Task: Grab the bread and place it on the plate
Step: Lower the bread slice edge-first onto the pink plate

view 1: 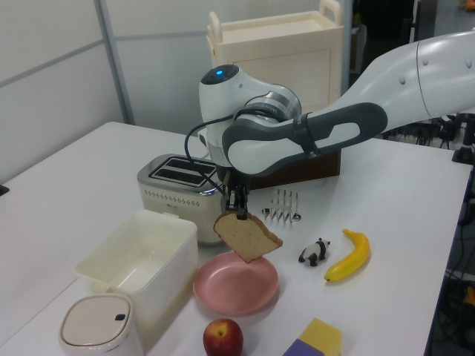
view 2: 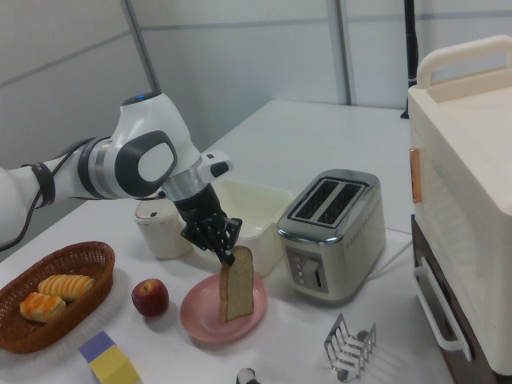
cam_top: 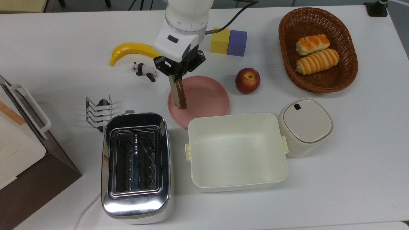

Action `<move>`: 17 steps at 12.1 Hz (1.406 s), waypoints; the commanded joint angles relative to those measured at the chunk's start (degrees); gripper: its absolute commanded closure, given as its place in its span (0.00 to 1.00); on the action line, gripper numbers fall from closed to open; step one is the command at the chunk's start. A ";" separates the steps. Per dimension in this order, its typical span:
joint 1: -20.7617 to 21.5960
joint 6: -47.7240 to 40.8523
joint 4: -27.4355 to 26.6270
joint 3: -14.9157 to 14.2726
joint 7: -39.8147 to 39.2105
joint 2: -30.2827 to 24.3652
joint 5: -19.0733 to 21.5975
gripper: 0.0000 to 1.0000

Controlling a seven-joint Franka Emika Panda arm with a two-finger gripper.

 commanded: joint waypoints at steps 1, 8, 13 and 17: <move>0.44 1.78 -1.63 0.00 1.67 -0.82 -2.51 1.00; 0.44 2.65 -2.25 1.14 4.92 -0.82 -5.60 1.00; 0.44 2.74 -2.60 2.72 5.27 -0.82 -4.89 1.00; 0.35 3.71 -3.22 2.72 5.18 -0.47 -6.03 1.00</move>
